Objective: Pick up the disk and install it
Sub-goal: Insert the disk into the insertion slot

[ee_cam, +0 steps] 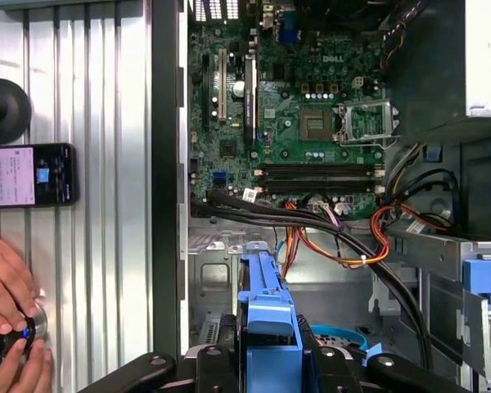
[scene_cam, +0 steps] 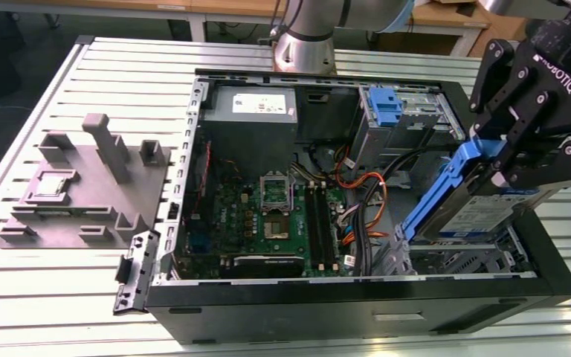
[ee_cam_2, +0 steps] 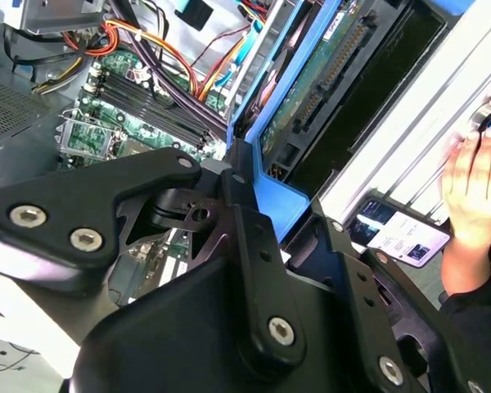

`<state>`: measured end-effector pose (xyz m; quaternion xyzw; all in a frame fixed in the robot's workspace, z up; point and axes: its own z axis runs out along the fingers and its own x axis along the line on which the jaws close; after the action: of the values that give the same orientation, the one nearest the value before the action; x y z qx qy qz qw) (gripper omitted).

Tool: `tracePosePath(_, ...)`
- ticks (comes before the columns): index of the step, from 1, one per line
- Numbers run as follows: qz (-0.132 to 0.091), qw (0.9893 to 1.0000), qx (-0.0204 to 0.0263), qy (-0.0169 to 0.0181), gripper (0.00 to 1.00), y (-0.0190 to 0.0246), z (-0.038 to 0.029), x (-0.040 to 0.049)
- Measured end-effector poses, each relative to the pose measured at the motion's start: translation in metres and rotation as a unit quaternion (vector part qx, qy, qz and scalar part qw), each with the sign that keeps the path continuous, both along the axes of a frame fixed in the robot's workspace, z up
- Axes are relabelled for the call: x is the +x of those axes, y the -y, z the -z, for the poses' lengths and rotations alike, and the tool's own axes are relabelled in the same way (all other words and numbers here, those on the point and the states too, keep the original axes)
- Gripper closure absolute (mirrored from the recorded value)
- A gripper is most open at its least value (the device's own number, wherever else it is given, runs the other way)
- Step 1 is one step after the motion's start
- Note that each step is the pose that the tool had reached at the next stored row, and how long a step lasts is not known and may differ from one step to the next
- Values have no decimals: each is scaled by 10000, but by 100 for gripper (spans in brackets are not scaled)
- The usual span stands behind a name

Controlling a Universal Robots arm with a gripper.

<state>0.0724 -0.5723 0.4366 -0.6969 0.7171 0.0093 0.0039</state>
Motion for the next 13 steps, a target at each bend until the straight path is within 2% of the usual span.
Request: tracePosePath(13,0,10000,0,0,64,2,70,14)
